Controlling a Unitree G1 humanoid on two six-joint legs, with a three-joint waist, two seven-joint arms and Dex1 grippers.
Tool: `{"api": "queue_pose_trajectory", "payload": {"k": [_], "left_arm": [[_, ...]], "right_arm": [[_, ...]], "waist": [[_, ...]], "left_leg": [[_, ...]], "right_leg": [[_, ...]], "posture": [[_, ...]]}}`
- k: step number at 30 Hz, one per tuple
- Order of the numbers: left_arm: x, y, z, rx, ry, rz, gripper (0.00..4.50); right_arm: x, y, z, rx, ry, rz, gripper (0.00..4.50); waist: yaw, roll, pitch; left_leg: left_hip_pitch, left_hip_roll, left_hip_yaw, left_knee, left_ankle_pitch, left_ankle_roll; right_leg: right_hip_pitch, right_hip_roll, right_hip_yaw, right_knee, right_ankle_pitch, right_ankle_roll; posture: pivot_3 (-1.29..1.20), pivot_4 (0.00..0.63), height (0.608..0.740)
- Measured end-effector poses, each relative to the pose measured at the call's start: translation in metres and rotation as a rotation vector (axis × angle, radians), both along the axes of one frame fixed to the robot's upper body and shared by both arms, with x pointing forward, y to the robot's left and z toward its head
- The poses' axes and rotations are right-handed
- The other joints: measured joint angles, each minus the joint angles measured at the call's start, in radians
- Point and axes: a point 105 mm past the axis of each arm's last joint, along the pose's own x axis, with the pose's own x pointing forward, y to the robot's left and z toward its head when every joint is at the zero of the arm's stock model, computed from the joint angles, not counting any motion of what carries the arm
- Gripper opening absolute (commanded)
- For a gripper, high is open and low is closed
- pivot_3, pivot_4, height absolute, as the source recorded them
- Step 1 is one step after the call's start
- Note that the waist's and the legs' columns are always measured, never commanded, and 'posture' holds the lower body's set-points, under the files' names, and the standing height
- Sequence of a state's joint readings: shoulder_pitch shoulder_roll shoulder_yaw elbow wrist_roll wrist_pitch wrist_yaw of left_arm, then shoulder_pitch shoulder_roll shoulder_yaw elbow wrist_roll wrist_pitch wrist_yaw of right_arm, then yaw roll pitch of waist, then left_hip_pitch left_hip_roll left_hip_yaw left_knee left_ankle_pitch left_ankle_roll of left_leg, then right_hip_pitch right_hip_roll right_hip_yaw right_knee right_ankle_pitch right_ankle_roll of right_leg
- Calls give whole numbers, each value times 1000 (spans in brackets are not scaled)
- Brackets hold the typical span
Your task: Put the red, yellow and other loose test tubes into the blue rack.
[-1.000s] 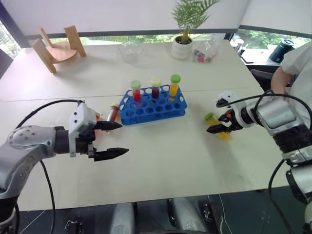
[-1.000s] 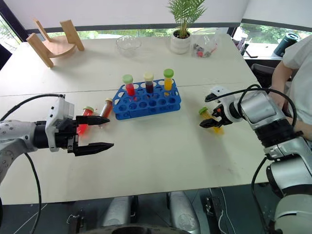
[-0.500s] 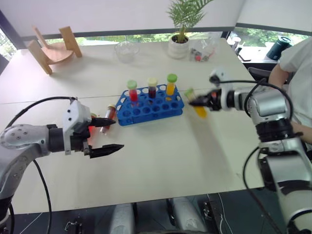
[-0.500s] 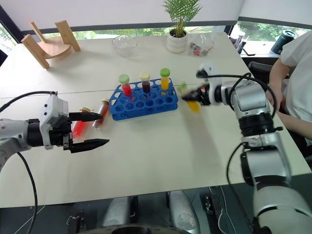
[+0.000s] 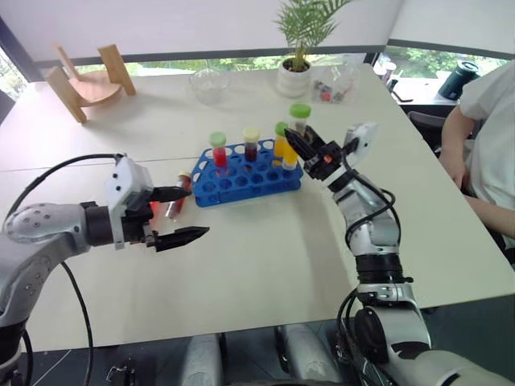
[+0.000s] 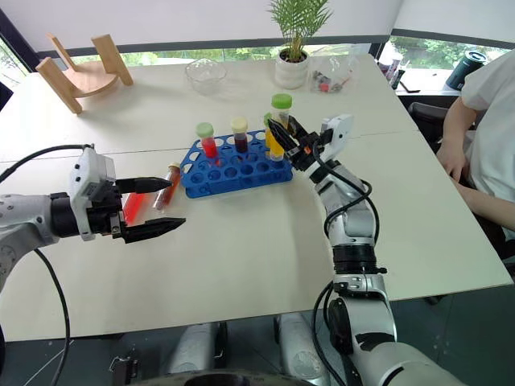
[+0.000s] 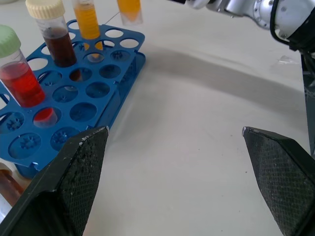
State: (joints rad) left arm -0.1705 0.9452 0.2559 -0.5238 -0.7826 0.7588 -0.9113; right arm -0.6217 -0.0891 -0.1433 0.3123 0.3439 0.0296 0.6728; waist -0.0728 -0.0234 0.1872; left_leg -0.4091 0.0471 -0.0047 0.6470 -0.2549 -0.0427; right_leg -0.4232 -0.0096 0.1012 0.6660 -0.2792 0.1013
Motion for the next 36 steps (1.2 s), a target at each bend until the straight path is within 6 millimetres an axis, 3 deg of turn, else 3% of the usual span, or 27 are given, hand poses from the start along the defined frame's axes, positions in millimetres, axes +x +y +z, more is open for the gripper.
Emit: {"api": "queue_pose_trajectory", "payload": {"k": [5, 16, 31, 36], "left_arm": [[-2, -1, 1, 2, 2, -9, 4500], [-4, -3, 1, 15, 2, -10, 4500], [-2, -4, 1, 10, -3, 3, 4500], [-2, -7, 1, -2, -8, 10, 4500]], "right_arm": [[6, -2, -18, -4, 28, -23, 840], [10, -10, -23, -15, 3, -55, 840], [15, -4, -33, -55, -18, -65, 840], [13, 0, -45, -113, -8, -45, 3161]], "waist": [[2, 0, 0], [1, 0, 0], [0, 0, 0], [0, 0, 0]], "left_leg": [[0, 0, 0, 0, 0, 0], [0, 0, 0, 1, 0, 0], [1, 0, 0, 1, 0, 0], [1, 0, 0, 1, 0, -1]], "right_leg": [[0, -1, 0, 0, 0, 0], [0, 0, 0, 0, 0, 0], [2, 0, 0, 0, 0, 0], [2, 0, 0, 1, 0, 0]], "posture": [[0, 150, 740], [0, 150, 740], [0, 150, 740], [0, 150, 740]]}}
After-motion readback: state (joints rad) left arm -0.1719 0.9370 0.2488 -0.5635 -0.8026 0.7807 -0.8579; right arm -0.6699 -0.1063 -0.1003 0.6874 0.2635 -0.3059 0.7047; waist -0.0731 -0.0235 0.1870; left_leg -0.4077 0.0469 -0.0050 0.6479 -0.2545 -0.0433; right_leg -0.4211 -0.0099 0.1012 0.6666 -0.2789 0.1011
